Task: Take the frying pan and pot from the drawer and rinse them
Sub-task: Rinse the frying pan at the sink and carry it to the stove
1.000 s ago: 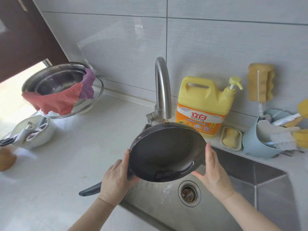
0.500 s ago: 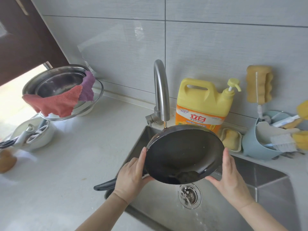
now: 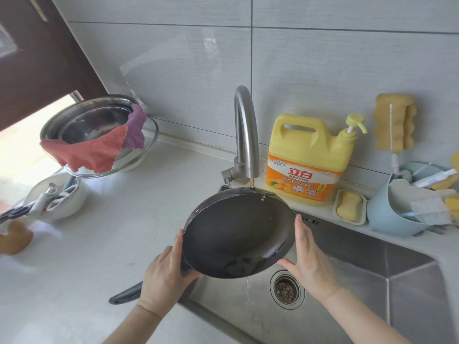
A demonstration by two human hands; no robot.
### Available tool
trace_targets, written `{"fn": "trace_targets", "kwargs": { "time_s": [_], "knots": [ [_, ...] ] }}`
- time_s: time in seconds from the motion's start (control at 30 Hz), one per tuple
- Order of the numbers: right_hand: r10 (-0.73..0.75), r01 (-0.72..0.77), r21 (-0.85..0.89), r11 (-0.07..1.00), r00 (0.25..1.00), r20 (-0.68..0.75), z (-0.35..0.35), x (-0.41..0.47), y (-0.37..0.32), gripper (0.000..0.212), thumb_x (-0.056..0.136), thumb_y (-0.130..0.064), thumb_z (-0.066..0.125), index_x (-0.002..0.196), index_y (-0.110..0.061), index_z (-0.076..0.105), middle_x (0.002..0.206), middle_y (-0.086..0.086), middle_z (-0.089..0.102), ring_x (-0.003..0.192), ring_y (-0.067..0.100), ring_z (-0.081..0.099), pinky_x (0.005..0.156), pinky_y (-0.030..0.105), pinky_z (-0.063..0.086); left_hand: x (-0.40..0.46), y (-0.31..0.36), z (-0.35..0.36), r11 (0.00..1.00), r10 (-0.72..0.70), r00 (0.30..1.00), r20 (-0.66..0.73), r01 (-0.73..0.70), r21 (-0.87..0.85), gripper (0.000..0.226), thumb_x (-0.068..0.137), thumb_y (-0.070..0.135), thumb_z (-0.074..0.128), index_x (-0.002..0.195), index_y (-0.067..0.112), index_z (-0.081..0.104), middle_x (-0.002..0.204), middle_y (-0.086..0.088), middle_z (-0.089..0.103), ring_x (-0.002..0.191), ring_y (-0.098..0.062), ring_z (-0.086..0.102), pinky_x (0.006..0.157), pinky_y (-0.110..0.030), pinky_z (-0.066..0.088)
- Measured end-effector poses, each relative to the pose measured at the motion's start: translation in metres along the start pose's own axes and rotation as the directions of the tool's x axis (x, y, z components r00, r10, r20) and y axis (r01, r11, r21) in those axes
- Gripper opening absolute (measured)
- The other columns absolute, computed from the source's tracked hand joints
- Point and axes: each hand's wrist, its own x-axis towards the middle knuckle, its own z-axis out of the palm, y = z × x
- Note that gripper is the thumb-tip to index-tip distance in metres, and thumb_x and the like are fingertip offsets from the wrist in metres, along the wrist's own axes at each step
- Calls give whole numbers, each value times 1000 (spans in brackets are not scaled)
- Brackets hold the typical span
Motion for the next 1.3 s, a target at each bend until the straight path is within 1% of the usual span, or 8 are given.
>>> {"fn": "trace_targets", "kwargs": {
  "time_s": [0.23,0.53,0.6,0.7,0.97,1.13,1.23,1.3],
  "knots": [
    [34,-33,20,999,996,-81,-11,-12,16,141,55,-23,94,154,-19,-5,145,28,40,118,41,59,82,39,55,13,13,14,999,24,1000,8,-24,-47,101,72,67,60,146,10,21,69,-5,62,56,-22,62,44,-29,47],
    [168,-168,13,986,978,-122,-45,-37,52,147,44,-20,97,155,-11,1,135,35,43,115,49,56,70,54,55,43,57,30,975,160,987,14,-156,-156,100,81,62,60,150,6,13,73,-1,61,62,-18,57,50,-31,48],
    [163,-171,-33,985,972,-169,-51,-42,60,140,54,-36,91,155,-16,-4,136,38,41,124,41,42,75,60,52,46,65,32,973,202,979,11,-199,-116,108,74,58,73,149,7,14,71,-1,59,60,-18,56,49,-30,46],
    [195,-211,-53,976,957,-216,-55,-49,69,112,77,-78,49,155,-12,1,141,34,35,127,36,34,82,61,49,49,73,33,963,262,965,-10,-262,-65,121,61,53,86,147,6,15,68,0,58,58,-17,55,47,-28,46],
    [192,-203,-24,979,956,-223,-56,-47,64,138,51,-35,84,154,-19,-7,142,36,37,125,37,37,78,62,51,47,70,31,966,255,967,-1,-254,-50,122,62,53,86,149,8,14,68,1,56,58,-17,53,48,-29,47],
    [160,-160,12,987,973,-168,-46,-32,54,147,45,-19,96,155,-11,-1,136,39,42,115,54,55,76,57,53,43,56,25,974,215,977,2,-214,-68,123,67,54,81,154,9,7,70,1,58,61,-17,56,50,-30,48],
    [126,-120,47,992,980,-151,-35,-24,47,148,46,-16,97,155,-17,-4,139,36,40,120,51,53,88,50,46,35,44,23,976,210,978,7,-209,-57,129,67,54,82,156,12,-2,80,-4,67,67,-20,63,53,-32,52],
    [114,-105,73,992,985,-129,-28,-19,40,144,49,-17,96,154,-16,-2,143,32,39,123,48,52,90,46,45,32,38,17,982,183,983,-6,-183,-51,121,70,56,80,155,9,8,79,-6,67,66,-20,64,52,-31,52]
  ]
}}
